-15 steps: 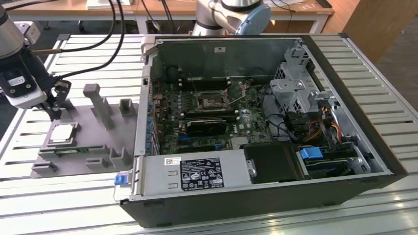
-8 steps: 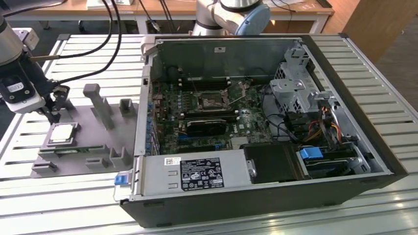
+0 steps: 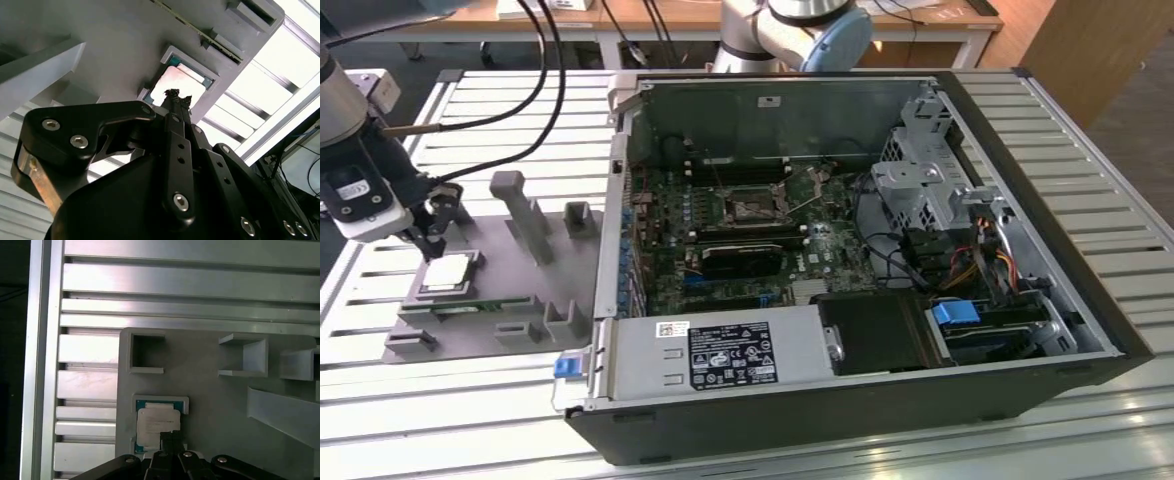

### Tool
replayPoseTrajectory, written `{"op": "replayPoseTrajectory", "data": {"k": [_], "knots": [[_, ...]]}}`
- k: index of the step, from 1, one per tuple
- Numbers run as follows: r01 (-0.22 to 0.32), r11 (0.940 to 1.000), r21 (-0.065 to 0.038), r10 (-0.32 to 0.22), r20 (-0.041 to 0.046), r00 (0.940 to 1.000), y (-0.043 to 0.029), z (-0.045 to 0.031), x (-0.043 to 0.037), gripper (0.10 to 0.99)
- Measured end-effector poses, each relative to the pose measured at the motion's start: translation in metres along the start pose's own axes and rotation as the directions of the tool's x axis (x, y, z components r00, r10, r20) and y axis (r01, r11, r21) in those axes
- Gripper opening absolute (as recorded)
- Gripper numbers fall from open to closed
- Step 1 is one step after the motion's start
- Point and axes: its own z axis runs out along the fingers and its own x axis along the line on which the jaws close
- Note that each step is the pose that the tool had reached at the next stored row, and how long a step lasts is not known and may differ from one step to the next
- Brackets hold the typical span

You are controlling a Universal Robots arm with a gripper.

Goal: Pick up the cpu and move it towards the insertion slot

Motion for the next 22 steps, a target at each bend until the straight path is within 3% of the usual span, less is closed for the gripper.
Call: {"op": "replayPoseTrajectory", "data": {"k": [8, 14, 22], "knots": [[0.000, 1.0000, 0.000, 0.000, 0.0102, 0.9999, -0.0012, 0.0123, 0.0059, 0.102], [0.001, 1.0000, 0.001, -0.001, 0.0253, 0.9997, -0.0018, 0.0204, 0.0085, 0.102], [-0.020, 0.9998, 0.001, 0.020, 0.0277, 0.9994, -0.0021, 0.0307, 0.0117, 0.102]]}}
